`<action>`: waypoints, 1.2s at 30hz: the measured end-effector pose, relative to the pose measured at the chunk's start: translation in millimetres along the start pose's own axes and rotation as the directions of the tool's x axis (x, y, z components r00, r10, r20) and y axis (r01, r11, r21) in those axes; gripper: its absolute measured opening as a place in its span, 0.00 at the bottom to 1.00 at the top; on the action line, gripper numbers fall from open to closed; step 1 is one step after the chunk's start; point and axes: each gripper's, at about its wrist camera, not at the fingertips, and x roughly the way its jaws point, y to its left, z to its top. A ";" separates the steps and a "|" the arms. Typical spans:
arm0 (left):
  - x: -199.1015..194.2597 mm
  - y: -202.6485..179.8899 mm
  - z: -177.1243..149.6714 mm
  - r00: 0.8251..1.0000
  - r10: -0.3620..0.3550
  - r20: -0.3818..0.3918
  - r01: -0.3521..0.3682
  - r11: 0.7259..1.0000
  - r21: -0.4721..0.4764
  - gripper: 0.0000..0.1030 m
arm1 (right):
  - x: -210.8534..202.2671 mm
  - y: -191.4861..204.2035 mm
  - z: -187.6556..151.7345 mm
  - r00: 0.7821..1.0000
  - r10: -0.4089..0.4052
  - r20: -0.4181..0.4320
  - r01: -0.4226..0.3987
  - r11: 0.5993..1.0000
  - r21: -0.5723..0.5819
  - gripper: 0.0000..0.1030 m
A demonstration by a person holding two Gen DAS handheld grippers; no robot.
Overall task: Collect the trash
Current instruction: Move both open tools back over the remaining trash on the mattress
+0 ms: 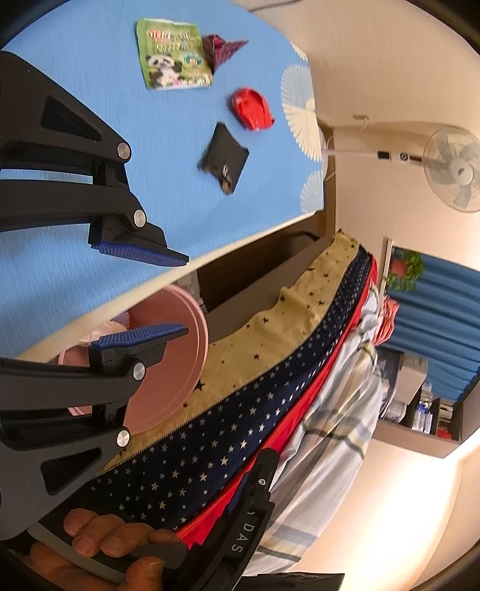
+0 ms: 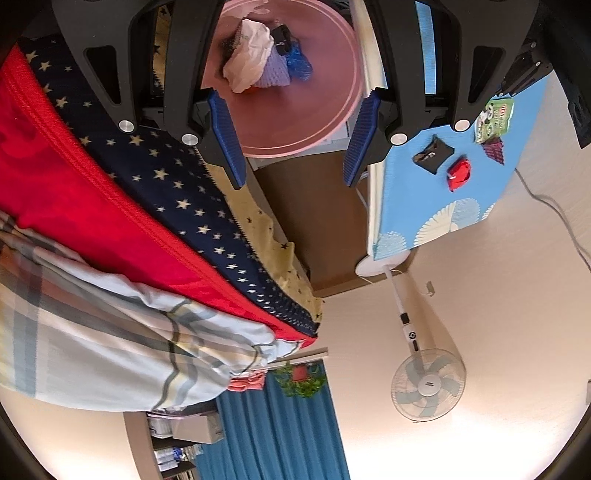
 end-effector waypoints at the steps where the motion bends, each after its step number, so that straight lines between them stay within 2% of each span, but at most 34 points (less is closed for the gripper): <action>1: -1.1 1.6 0.4 1.000 0.006 0.003 -0.006 1.000 -0.002 0.31 | 1.1 3.5 0.1 1.000 0.007 0.000 -0.007 1.000 -0.003 0.54; 6: -8.8 12.3 0.7 0.998 0.063 0.029 -0.062 0.998 -0.015 0.31 | 5.6 18.9 -1.5 0.999 0.044 0.000 -0.044 0.999 -0.014 0.53; 10: -16.0 29.5 -0.3 0.991 0.121 0.051 -0.118 0.991 -0.059 0.31 | 10.6 31.8 -3.0 0.996 0.090 0.002 -0.090 0.996 -0.022 0.46; 14: -23.9 53.8 -2.3 0.979 0.195 0.065 -0.186 0.974 -0.129 0.31 | 19.2 48.4 -5.5 0.990 0.141 -0.006 -0.142 0.989 -0.035 0.36; 16: -26.4 66.2 -4.7 0.968 0.243 0.062 -0.231 0.960 -0.157 0.31 | 24.3 57.9 -7.4 0.986 0.165 -0.014 -0.165 0.985 -0.045 0.35; 25: -32.2 123.0 -18.6 0.923 0.384 0.015 -0.363 0.885 -0.291 0.31 | 53.4 95.2 -15.6 0.967 0.248 -0.061 -0.251 0.967 -0.053 0.32; 29: -34.1 141.2 -20.2 0.896 0.443 0.009 -0.416 0.848 -0.330 0.31 | 68.8 104.8 -21.4 0.961 0.260 -0.092 -0.266 0.963 -0.050 0.32; 36: -34.2 185.4 -23.6 0.839 0.542 -0.035 -0.503 0.752 -0.426 0.31 | 104.1 128.8 -36.5 0.935 0.314 -0.162 -0.322 0.946 -0.023 0.32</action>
